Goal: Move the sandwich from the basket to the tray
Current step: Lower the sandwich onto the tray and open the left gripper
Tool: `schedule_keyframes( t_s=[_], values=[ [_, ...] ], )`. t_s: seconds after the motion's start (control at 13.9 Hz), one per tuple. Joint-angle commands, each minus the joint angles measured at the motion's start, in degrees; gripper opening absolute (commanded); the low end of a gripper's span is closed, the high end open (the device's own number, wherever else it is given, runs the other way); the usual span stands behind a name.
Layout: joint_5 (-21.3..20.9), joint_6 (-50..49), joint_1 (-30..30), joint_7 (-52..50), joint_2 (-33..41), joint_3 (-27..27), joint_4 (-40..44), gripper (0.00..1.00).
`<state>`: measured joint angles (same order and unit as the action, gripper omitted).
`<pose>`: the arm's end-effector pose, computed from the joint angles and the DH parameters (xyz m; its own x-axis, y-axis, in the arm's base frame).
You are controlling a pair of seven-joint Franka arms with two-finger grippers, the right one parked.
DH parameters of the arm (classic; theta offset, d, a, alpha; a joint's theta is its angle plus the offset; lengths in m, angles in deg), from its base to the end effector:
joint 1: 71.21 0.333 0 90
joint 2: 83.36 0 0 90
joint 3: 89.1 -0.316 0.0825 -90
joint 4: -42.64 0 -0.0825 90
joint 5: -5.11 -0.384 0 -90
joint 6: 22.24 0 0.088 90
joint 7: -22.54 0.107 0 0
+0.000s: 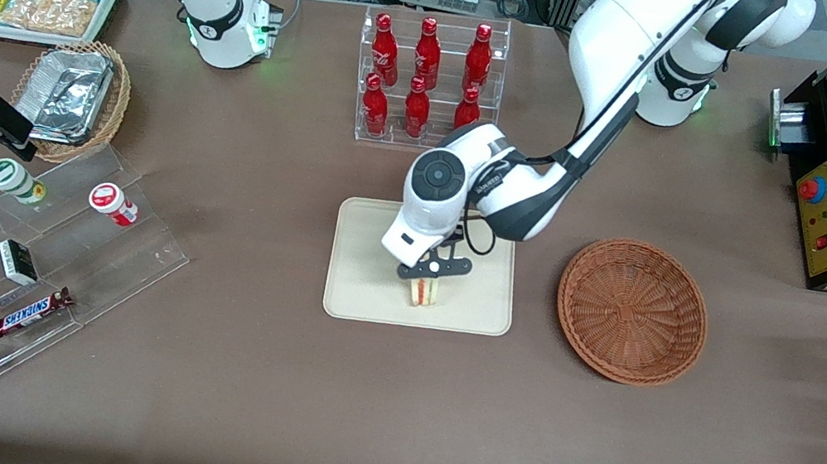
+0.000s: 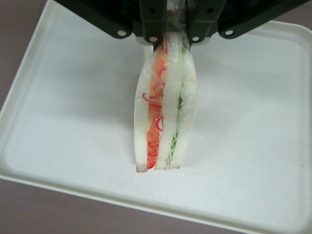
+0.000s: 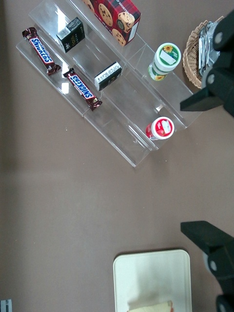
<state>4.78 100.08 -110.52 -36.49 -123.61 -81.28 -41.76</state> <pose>0.4980 -0.5115 0.2635 0.9687 0.2314 -0.0897 0.2333 -0.9723 0.0122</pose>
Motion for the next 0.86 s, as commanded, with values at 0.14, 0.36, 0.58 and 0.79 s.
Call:
schedule_keyframes(
  t_s=[0.14, 0.36, 0.58, 0.79],
  values=[
    [-2.0, 0.1, -2.4, -1.4, -1.1, -1.0, 1.5, 0.06],
    [-4.2, -0.2, -2.3, -1.1, -1.1, -1.0, 1.3, 0.06],
    [-4.3, -0.2, -2.3, -1.0, -1.8, -1.0, 1.3, 0.15],
    [-3.5, -0.1, -2.2, -2.0, -1.5, -1.0, 1.3, 1.00]
  ],
)
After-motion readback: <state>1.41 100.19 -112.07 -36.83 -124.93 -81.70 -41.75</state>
